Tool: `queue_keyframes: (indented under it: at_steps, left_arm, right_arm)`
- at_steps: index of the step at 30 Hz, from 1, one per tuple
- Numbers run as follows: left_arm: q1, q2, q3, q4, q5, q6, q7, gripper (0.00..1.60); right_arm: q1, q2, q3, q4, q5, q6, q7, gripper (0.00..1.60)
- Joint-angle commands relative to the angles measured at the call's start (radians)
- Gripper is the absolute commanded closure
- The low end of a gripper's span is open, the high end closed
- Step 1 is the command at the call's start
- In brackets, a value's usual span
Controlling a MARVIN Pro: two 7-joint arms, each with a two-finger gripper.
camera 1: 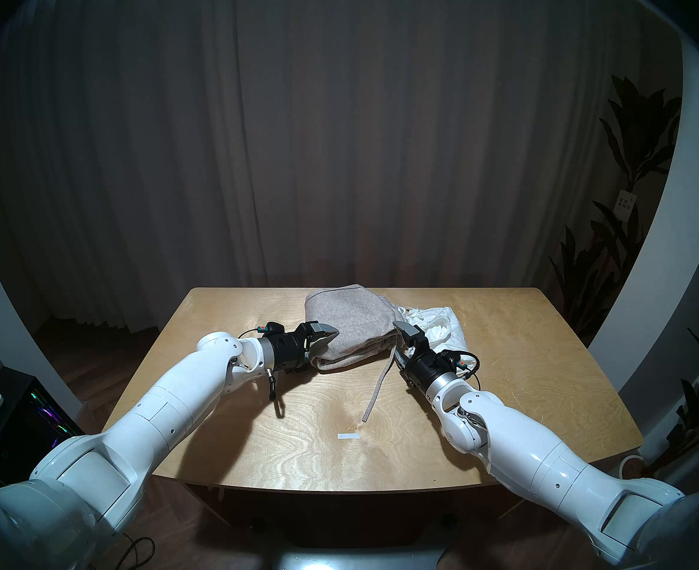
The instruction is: Fold pants twice and stack them
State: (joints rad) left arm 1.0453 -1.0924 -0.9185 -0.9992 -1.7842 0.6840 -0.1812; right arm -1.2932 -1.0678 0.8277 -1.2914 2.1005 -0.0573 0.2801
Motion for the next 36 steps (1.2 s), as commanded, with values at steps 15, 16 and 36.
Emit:
queue_keyframes:
  at_steps: [15, 16, 36]
  left_arm:
    - [-0.035, -0.001, 0.027, 0.04, 0.012, 0.002, 0.037, 0.0]
    - [-0.036, -0.003, 0.028, 0.039, 0.011, 0.001, 0.041, 0.0]
    - [-0.024, 0.004, 0.032, -0.01, -0.009, -0.017, 0.093, 1.6]
  right_arm:
    - [0.083, -0.05, -0.028, 0.021, 0.063, 0.001, -0.224, 0.0]
    - [0.083, -0.048, -0.031, 0.018, 0.062, 0.001, -0.23, 0.0]
    - [0.078, -0.053, -0.034, -0.022, 0.08, -0.046, -0.258, 1.25]
